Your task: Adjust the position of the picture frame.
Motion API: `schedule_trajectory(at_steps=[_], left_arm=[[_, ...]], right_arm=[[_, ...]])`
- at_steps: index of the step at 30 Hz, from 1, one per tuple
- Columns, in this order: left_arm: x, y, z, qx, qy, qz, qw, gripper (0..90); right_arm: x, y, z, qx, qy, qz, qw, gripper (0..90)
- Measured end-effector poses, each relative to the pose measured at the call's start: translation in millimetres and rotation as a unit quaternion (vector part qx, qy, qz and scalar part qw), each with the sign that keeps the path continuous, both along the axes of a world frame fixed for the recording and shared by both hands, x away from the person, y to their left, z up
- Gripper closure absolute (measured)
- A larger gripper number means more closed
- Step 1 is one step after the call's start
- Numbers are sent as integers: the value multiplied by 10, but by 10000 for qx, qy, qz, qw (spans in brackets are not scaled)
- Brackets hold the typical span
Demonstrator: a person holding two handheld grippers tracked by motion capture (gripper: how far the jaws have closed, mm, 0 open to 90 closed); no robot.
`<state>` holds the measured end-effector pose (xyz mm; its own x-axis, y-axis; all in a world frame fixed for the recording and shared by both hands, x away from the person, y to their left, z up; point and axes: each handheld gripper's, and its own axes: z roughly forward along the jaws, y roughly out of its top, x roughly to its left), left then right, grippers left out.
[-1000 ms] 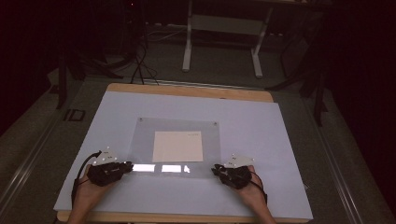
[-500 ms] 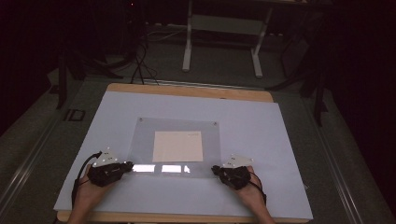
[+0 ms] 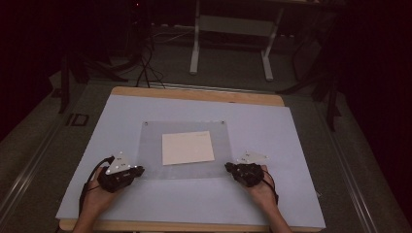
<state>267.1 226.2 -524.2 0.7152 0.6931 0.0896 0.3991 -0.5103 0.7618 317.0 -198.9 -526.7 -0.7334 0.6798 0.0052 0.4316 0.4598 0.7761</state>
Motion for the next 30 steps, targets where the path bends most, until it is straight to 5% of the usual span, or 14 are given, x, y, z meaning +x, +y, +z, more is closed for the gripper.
schedule_trajectory(at_steps=[15, 30], left_arm=[[-8, -139, 125, 62, -252, 20, 9997, 825], [-60, -492, 300, -150, -737, -134, 9971, 820]], right_arm=[[529, 37, 126, 83, -69, -413, 9991, 852], [1096, -38, 103, 679, 84, -963, 9930, 853]])
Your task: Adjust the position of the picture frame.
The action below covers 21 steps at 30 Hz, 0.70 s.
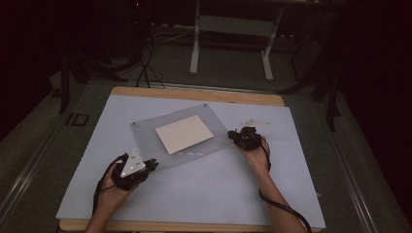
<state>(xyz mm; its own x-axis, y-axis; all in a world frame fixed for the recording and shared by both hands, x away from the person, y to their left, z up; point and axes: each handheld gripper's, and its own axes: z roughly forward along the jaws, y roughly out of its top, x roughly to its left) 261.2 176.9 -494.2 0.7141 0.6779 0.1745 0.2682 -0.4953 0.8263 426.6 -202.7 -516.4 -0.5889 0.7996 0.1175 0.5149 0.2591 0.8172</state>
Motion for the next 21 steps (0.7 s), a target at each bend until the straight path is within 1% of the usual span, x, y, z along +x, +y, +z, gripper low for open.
schedule_trajectory(at_steps=[3, 7, 9, 12, 15, 17, 19, 21], left_arm=[[-15, -139, 29, -6, -39, -138, 9999, 820], [-44, -334, 46, -43, -26, -383, 9993, 820], [-79, -445, 53, 15, -11, -529, 9986, 820], [-152, -623, 56, 37, 1, -799, 9968, 819], [-228, -774, 43, 112, 40, -1040, 9945, 818], [-281, -865, 27, 172, 71, -1169, 9930, 817], [-345, -962, 23, 293, 66, -1286, 9912, 814], [-402, -1068, 18, 396, 79, -1443, 9887, 810]], right_arm=[[116, -39, -19, 72, 27, -176, 9998, 853], [240, -93, -33, 127, 88, -412, 9990, 851], [297, -112, -45, 202, 164, -540, 9982, 848], [380, -121, -70, 341, 264, -714, 9965, 841], [462, -84, -99, 409, 366, -757, 9956, 837], [518, -34, -113, 457, 437, -725, 9954, 833], [567, 49, -118, 493, 511, -702, 9950, 829], [616, 150, -120, 501, 551, -611, 9953, 826]])
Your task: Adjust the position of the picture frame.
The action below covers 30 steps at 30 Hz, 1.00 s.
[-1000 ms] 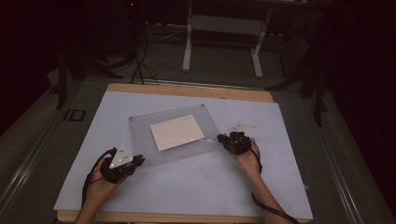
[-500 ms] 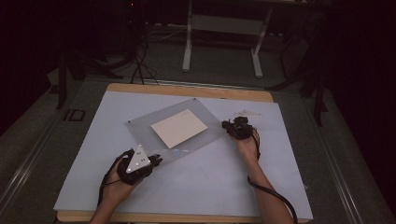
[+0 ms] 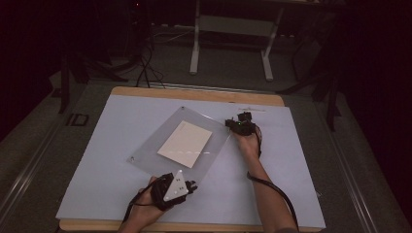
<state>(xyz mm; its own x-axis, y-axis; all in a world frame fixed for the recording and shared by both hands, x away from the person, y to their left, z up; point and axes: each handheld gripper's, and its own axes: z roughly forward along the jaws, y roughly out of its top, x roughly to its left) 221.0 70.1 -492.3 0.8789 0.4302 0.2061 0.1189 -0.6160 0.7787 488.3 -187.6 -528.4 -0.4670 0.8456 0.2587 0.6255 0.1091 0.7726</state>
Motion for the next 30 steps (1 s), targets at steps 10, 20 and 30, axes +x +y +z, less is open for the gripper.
schedule_trajectory(at_steps=[10, 20, 30], left_arm=[[35, -363, -152, 305, 167, -372, 9987, 821], [218, -602, -291, 289, 368, -448, 9979, 831], [311, -277, -215, -484, 741, -573, 9944, 663]], right_arm=[[225, 813, 108, -266, -53, 529, 9982, 802], [324, 1376, -2, -338, 280, 770, 9961, 797], [160, 1046, 114, -415, 106, 1030, 9938, 647]])
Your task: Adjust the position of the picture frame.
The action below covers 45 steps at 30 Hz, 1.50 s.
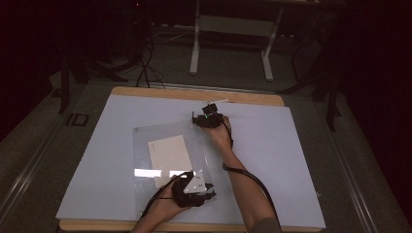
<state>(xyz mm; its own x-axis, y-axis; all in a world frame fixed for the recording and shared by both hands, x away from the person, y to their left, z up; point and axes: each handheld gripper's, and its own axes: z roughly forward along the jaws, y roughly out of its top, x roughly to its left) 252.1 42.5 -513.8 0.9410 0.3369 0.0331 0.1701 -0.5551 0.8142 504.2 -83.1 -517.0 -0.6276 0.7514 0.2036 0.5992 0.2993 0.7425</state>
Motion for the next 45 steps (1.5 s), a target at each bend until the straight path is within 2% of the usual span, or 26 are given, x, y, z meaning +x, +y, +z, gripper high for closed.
schedule_trajectory(at_steps=[2, 5, 7, 11, 14, 17, 20, 23, 27, 31, 32, 36, 40, 41, 42, 43, 45], left_arm=[[28, 76, 28, -170, 126, -50, 9998, 629], [91, 200, 83, -416, 180, 74, 9989, 628], [149, 280, 122, -480, 114, 226, 9985, 628], [312, 384, 169, -458, 28, 637, 9969, 627], [477, 438, 153, -433, 39, 927, 9947, 622], [668, 496, 98, -376, 157, 1252, 9913, 620], [837, 551, 61, -355, 314, 1451, 9883, 620], [963, 591, 60, -381, 452, 1521, 9866, 639], [1086, 626, 102, -281, 387, 1658, 9850, 636], [1188, 651, 124, -217, 379, 1769, 9833, 631], [1273, 673, 119, -151, 405, 1873, 9814, 629], [1377, 707, 100, -43, 473, 2052, 9776, 630], [1466, 724, 90, 50, 473, 2158, 9753, 629], [1466, 724, 90, 50, 473, 2158, 9753, 629], [1514, 724, 84, 79, 478, 2205, 9742, 629], [1536, 722, 82, 96, 480, 2220, 9738, 629], [1577, 715, 74, 85, 456, 2260, 9730, 630]], right_arm=[[-51, -99, 25, -63, -79, 42, 9999, 632], [-145, -248, 35, -63, -153, 88, 9998, 628], [-218, -325, 27, -127, -189, 143, 9996, 628], [-364, -433, -4, -318, -297, 324, 9985, 630], [-466, -495, -12, -232, -333, 404, 9984, 639], [-563, -539, -10, -192, -397, 487, 9978, 639], [-661, -583, -3, -174, -439, 554, 9973, 639], [-766, -632, 2, -127, -441, 615, 9971, 642], [-926, -686, 8, -256, -533, 808, 9950, 652], [-1051, -740, 25, -237, -591, 880, 9941, 665], [-1153, -789, 40, -202, -621, 950, 9933, 673], [-1360, -866, 46, -292, -812, 1103, 9901, 675], [-1567, -960, 24, -311, -912, 1239, 9876, 677], [-1567, -960, 24, -311, -912, 1239, 9876, 677], [-1601, -979, 21, -337, -926, 1258, 9871, 677], [-1699, -1032, 5, -333, -911, 1341, 9862, 680], [-1778, -1070, -10, -359, -896, 1404, 9854, 684]])
